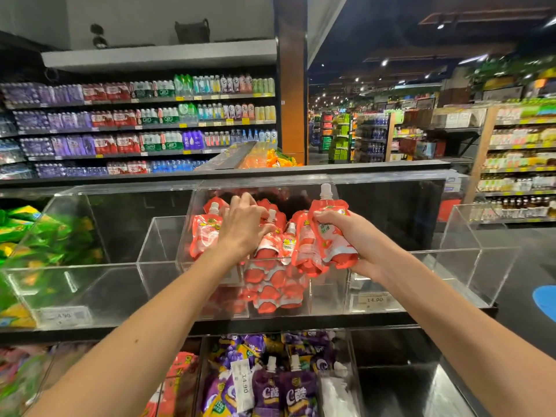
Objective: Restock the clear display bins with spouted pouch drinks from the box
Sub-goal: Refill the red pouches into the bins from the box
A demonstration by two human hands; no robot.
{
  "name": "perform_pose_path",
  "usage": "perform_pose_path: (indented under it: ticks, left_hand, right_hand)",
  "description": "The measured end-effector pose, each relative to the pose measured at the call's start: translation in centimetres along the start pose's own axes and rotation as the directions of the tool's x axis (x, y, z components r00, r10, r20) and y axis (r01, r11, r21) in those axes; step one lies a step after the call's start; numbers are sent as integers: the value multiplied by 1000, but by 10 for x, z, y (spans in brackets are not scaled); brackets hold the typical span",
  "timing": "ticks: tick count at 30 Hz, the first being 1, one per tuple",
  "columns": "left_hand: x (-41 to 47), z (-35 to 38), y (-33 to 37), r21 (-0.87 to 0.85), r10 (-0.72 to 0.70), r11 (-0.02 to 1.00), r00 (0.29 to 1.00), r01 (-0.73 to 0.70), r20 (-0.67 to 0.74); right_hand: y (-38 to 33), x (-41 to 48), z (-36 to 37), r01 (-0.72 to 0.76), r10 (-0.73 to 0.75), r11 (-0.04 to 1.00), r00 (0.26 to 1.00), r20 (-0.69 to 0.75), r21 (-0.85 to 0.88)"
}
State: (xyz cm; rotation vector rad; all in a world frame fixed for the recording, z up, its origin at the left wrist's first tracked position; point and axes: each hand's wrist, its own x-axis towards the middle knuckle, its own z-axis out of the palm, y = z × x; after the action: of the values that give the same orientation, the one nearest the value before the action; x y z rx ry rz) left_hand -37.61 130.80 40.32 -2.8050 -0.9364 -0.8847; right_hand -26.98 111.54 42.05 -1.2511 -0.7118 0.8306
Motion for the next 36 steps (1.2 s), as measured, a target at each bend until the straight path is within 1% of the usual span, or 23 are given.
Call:
perform_pose_path:
  ticks: [2, 3, 4, 5, 6, 7, 8, 9, 10, 11, 13, 16, 18, 20, 22, 24, 26, 28, 30, 34, 36]
  left_hand:
    - [-4, -8, -1, 13, 15, 1000, 996, -16, 89]
    - [-5, -12, 0, 26, 18, 999, 994, -21, 111]
    - [-7, -16, 0, 46, 26, 998, 995, -31, 99]
    - [-10, -21, 2, 13, 41, 999, 997, -42, 60]
    - [-13, -29, 5, -126, 40, 991, 999, -35, 35]
    - [-16, -37, 9, -342, 26, 940, 998, -4, 60]
    - [-19, -45, 15, -557, 32, 828, 988, 58, 151]
    - [-22, -51, 21, -694, 56, 706, 966, 141, 253]
    - [-23, -55, 25, -748, 69, 634, 950, 194, 305]
    - [-23, -57, 28, -767, 55, 607, 951, 210, 304]
    - [-20, -57, 31, -767, -17, 609, 970, 203, 243]
    - [-15, -51, 36, -735, -94, 645, 976, 209, 195]
    - [-14, -45, 42, -657, -108, 727, 978, 202, 180]
    - [-14, -38, 42, -523, -127, 833, 982, 181, 138]
    - [-13, -34, 41, -421, -134, 889, 982, 179, 135]
    - [-10, -34, 42, -320, -117, 933, 979, 166, 168]
    - [-7, -33, 43, -199, -107, 970, 979, 141, 172]
    - [-3, -26, 43, -69, -84, 993, 982, 97, 167]
    - [-4, -16, 42, 49, -65, 997, 979, 57, 194]
    - [-14, -7, 40, 215, -67, 976, 975, 21, 213]
    - [-19, -8, 37, 240, -65, 971, 970, 7, 235]
  right_hand:
    - [-1, 2, 0, 3, -3, 1000, 1000, 8, -7]
    - [-2, 3, 0, 3, -3, 1000, 1000, 13, -7]
    - [-3, 5, 0, 5, -5, 1000, 1000, 19, -3]
    - [-4, 8, 1, 11, -11, 1000, 1000, 26, 4]
    - [-5, 11, 2, 20, -20, 1000, 999, 31, 11]
    - [-7, 14, 4, 27, -28, 999, 999, 35, 18]
    - [-9, 17, 6, 35, -36, 999, 999, 38, 28]
    - [-12, 20, 9, 42, -43, 999, 998, 39, 34]
    - [-15, 22, 12, 51, -53, 998, 998, 38, 41]
    - [-18, 24, 15, 66, -67, 997, 997, 31, 51]
    - [-21, 27, 18, 105, -104, 993, 994, -17, 58]
    - [-19, 30, 17, 143, -143, 990, 983, -117, -9]
    - [-16, 30, 10, 132, -140, 990, 973, -185, -54]
    - [-13, 28, 2, 111, -124, 992, 964, -237, -68]
    - [-14, 23, -4, 82, -89, 996, 967, -237, -43]
    - [-14, 18, -9, 55, -51, 998, 978, -203, 13]
    - [-14, 13, -11, 37, -28, 998, 985, -173, 50]
    - [-13, 11, -12, 32, -23, 998, 986, -165, 56]
    - [-10, 10, -12, 28, -19, 998, 987, -160, 51]
    - [-7, 8, -10, 27, -30, 999, 985, -169, -19]
    - [-5, 8, -4, 22, -30, 999, 987, -159, -49]
